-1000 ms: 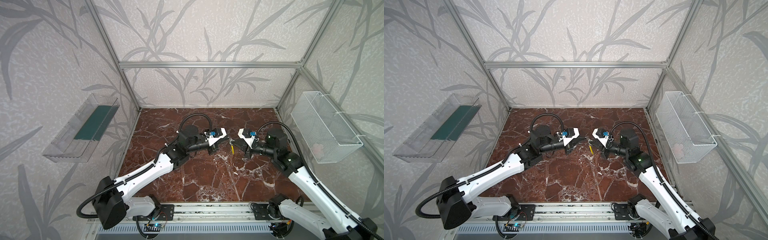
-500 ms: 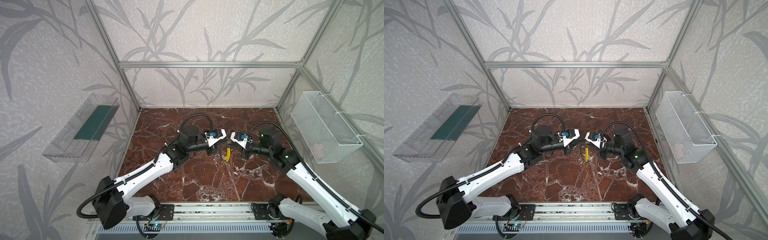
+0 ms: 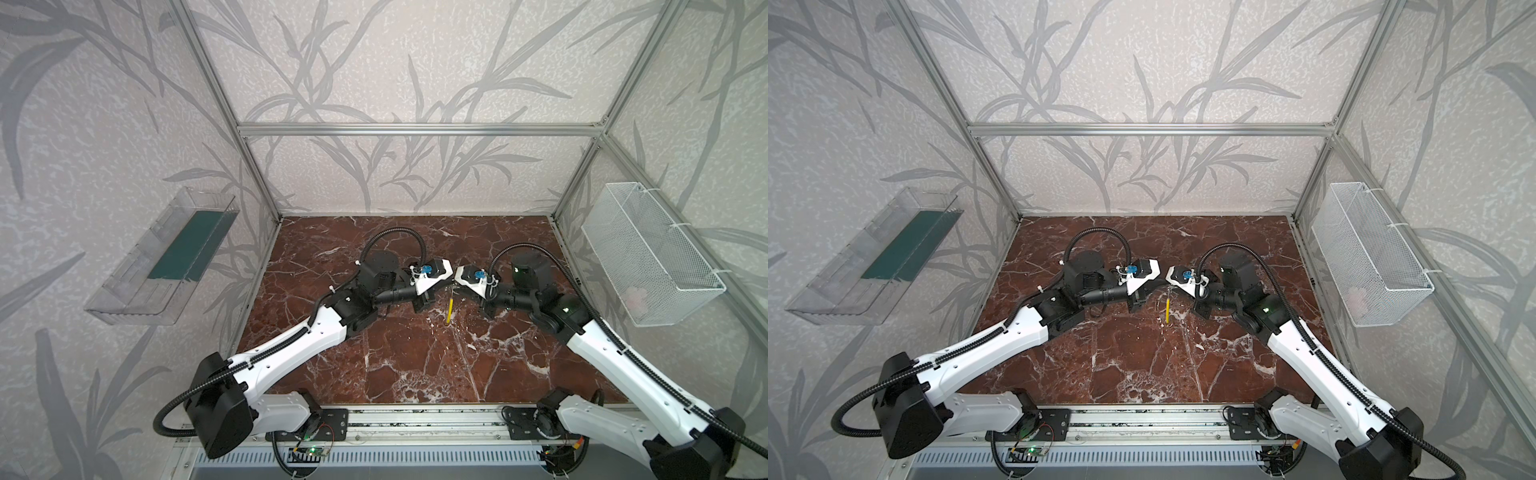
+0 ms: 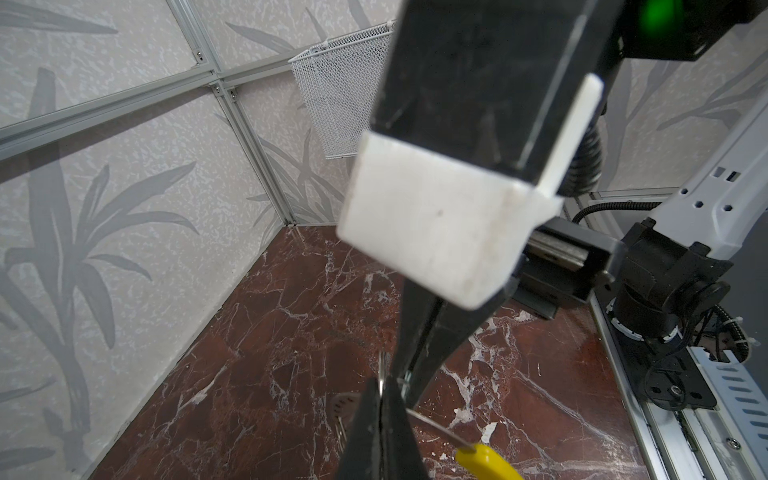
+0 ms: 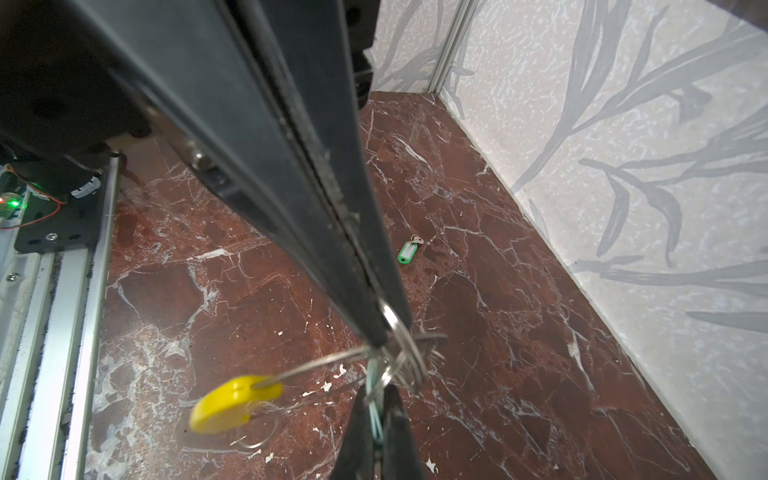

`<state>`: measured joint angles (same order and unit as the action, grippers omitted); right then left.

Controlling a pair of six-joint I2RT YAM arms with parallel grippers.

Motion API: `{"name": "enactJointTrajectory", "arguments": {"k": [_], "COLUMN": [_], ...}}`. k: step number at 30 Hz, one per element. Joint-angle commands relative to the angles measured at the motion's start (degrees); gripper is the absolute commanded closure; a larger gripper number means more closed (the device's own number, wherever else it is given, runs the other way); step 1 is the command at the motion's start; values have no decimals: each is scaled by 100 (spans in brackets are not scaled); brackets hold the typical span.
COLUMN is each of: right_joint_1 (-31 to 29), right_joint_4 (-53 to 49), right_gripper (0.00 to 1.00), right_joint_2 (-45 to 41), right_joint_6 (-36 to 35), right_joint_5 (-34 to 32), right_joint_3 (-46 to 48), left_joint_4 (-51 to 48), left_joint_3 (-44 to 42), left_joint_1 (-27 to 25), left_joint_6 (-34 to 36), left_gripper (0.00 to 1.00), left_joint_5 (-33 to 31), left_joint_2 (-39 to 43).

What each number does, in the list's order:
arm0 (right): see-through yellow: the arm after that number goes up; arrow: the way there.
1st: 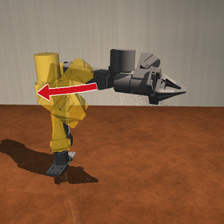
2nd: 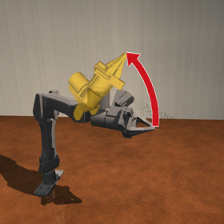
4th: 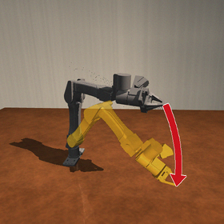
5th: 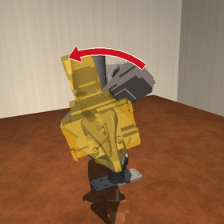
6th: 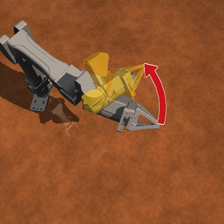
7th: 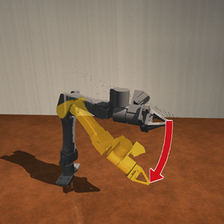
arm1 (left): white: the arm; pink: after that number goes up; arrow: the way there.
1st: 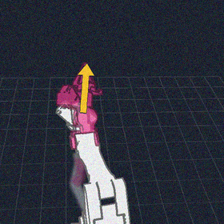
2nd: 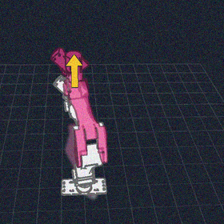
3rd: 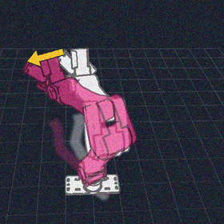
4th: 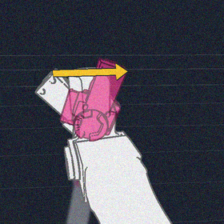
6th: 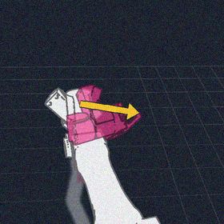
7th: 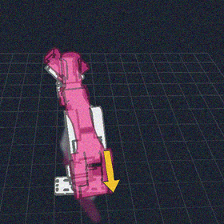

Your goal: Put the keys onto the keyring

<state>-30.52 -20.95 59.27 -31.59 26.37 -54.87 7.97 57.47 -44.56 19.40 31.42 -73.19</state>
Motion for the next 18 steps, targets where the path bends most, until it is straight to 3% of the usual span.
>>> {"name": "enactJointTrajectory", "arguments": {"k": [1,18], "right_joint_1": [-101,-563], "right_joint_4": [-23,-406], "right_gripper": [100,100], "right_joint_2": [-126,-65], "right_joint_6": [-118,-763], "right_joint_5": [-185,-1270], "right_joint_3": [-180,-426], "left_joint_4": [-148,-758], "left_joint_3": [89,145], "left_joint_1": [0,-21], "left_joint_6": [184,565], "left_gripper": [100,100], "left_joint_5": [42,-220], "left_joint_2": [102,50]}}
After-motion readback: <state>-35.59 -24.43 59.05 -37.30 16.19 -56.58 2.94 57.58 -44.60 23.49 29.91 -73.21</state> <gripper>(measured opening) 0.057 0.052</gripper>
